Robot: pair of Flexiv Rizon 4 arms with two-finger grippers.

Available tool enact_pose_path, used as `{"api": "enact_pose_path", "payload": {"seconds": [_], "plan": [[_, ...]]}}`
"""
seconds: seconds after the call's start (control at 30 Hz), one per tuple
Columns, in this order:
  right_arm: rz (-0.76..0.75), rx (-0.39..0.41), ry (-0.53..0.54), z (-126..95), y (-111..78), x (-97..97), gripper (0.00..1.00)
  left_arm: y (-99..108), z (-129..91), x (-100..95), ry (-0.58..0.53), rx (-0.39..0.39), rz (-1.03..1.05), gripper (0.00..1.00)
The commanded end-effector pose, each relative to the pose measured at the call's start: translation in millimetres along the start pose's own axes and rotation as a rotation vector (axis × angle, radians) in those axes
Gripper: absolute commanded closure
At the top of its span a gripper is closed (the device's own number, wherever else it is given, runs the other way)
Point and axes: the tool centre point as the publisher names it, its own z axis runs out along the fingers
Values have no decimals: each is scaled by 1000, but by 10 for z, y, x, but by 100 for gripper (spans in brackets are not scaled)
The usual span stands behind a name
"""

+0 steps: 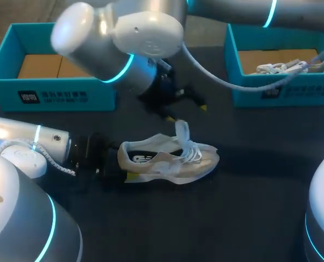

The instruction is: Take the shoe out of the shoebox, open the shoe tongue, remove and reinsert the insole, then place the shoe into the shoebox

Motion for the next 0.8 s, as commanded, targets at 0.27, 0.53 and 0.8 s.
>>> {"api": "enact_pose_path", "payload": {"seconds": [0.27,0.53,0.8], "plan": [[-497,-290,277,-408,22,333,100,26,-14,-5,1,-3,1,100],[-822,-361,453,-459,-14,566,100,26,-14,-5,1,-3,1,100],[-838,-336,458,-436,-41,606,100,26,-14,-5,1,-3,1,100]]}}
